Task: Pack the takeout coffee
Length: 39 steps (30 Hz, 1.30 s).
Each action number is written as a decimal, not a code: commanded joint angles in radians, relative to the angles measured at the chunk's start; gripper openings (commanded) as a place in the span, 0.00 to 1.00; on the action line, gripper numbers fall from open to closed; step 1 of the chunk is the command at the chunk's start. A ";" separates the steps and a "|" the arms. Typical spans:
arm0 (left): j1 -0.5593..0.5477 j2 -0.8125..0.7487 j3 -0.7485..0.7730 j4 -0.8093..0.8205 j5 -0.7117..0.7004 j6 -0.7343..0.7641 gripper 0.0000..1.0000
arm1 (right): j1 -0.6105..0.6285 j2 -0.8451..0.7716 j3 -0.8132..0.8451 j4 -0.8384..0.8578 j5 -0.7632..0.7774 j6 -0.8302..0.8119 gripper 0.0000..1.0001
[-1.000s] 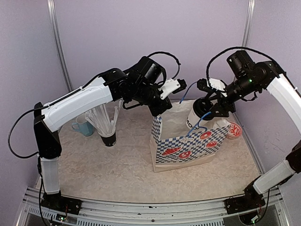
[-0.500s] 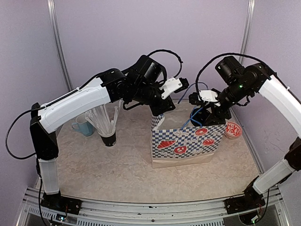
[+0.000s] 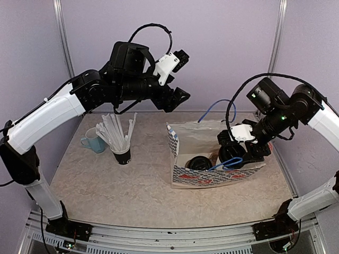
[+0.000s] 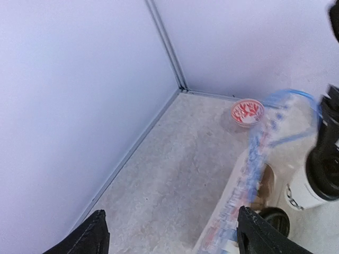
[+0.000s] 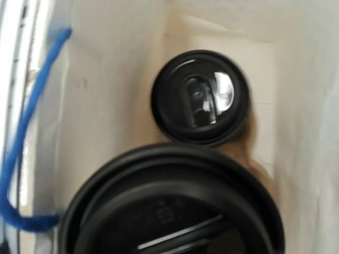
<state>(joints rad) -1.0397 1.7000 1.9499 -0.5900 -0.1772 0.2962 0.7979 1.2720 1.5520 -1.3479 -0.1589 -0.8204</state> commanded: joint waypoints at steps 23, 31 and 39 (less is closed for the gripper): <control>0.191 0.351 -0.045 0.114 0.426 -0.132 0.73 | 0.121 -0.172 -0.286 0.074 0.177 0.062 0.45; 0.185 0.325 -0.140 0.145 0.438 -0.138 0.72 | 0.121 -0.157 -0.289 0.196 0.245 0.046 0.44; 0.192 0.360 -0.146 0.139 0.485 -0.145 0.71 | 0.123 -0.160 -0.355 0.330 0.343 0.015 0.43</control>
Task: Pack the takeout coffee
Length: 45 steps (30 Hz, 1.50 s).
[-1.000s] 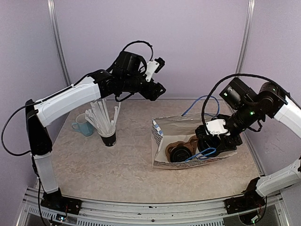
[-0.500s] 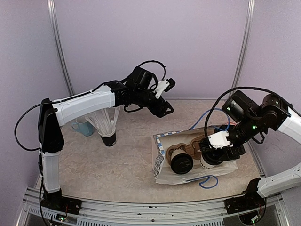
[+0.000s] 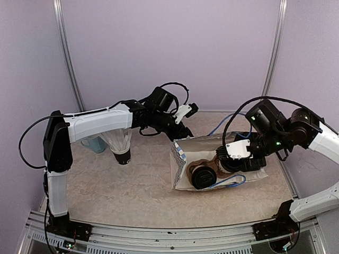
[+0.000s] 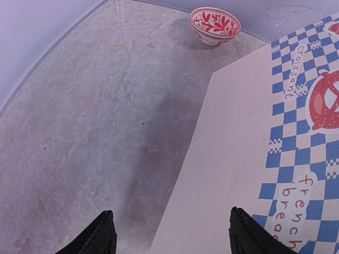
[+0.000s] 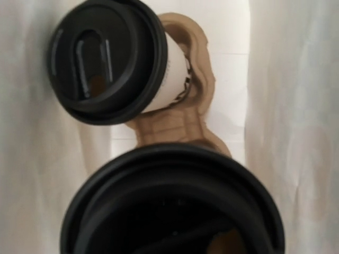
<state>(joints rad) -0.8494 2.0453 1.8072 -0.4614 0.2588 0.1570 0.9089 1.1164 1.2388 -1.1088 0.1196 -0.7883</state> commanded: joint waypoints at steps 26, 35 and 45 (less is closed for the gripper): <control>-0.023 0.001 -0.041 0.033 0.189 0.016 0.69 | 0.042 -0.176 -0.292 0.252 0.184 -0.044 0.40; -0.036 0.027 -0.046 0.040 0.189 0.016 0.69 | 0.042 -0.182 -0.303 0.325 0.191 -0.085 0.39; -0.029 0.039 -0.045 0.029 0.189 0.015 0.69 | 0.042 -0.164 -0.348 0.392 0.167 -0.143 0.38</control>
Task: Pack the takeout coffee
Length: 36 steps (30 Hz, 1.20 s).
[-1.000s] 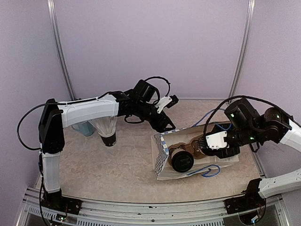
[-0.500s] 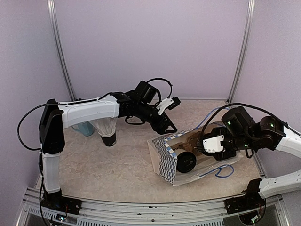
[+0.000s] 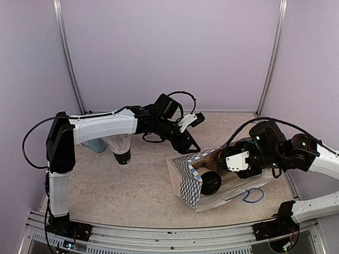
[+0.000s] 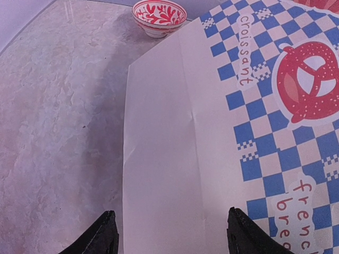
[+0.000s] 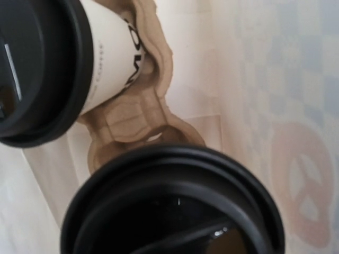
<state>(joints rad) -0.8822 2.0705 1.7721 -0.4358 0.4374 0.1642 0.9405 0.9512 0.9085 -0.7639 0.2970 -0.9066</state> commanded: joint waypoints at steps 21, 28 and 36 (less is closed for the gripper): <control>0.035 0.036 0.012 -0.007 0.030 -0.014 0.68 | 0.002 0.021 -0.075 0.099 -0.014 -0.035 0.36; 0.037 0.051 0.014 -0.010 0.047 -0.014 0.68 | -0.026 0.033 -0.073 0.135 -0.018 -0.049 0.36; 0.038 0.076 0.019 -0.027 0.058 -0.008 0.68 | -0.104 0.085 -0.043 0.148 -0.068 -0.055 0.36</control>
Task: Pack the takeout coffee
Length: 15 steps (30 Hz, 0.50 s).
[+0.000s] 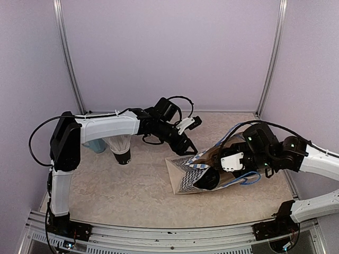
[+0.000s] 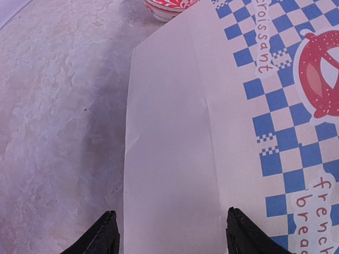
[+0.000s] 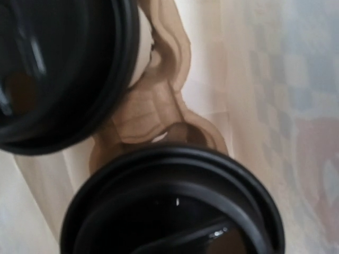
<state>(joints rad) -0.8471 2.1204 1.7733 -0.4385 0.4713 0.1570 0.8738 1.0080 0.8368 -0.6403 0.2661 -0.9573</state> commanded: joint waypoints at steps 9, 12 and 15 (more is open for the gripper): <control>0.016 0.045 0.017 -0.028 0.028 -0.002 0.68 | -0.107 0.122 0.115 0.001 -0.115 0.016 0.36; 0.027 0.046 0.017 -0.022 0.039 -0.010 0.68 | -0.141 0.174 0.162 -0.033 -0.159 0.032 0.36; 0.042 0.041 0.013 -0.017 0.042 -0.021 0.68 | -0.170 0.239 0.208 -0.078 -0.208 0.047 0.37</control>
<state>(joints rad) -0.8242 2.1448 1.7733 -0.4435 0.4877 0.1551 0.7403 1.1858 0.9787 -0.6579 0.1394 -0.9428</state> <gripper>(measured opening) 0.683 0.684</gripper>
